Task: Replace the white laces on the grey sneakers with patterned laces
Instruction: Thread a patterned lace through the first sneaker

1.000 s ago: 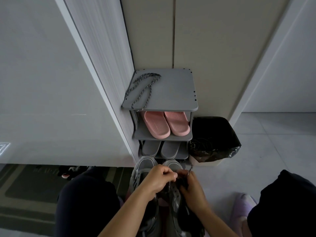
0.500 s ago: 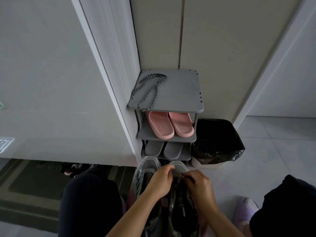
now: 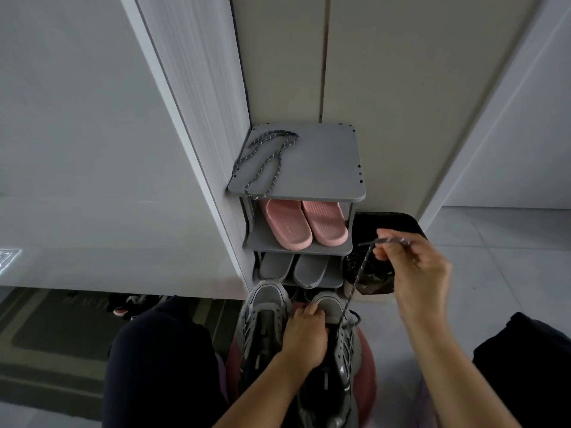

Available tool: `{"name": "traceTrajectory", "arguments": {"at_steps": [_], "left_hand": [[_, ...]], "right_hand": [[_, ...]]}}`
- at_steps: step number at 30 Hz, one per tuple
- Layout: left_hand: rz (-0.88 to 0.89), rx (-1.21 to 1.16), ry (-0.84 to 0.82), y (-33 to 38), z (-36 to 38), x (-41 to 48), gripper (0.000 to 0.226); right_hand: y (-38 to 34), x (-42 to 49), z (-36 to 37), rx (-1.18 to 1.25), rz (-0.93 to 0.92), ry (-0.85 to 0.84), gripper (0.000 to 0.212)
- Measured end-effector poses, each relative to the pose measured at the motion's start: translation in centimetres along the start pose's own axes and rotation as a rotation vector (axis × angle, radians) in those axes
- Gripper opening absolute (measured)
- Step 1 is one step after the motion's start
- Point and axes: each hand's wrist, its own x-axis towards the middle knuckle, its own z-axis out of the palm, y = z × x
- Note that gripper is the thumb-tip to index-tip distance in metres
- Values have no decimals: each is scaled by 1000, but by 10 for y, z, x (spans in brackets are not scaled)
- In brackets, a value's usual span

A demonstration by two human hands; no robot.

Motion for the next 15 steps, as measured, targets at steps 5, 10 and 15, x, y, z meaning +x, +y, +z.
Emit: {"name": "traceTrajectory", "arguments": {"at_steps": [5, 10, 15], "left_hand": [[-119, -504, 69, -11, -32, 5, 22], [-195, -1066, 169, -22, -70, 2, 27], [206, -1056, 108, 8, -109, -3, 30]], "right_hand": [[40, 4, -13, -170, 310, -53, 16], [69, -39, -11, -64, 693, -215, 15], [69, -55, 6, -194, 574, -517, 9]]}}
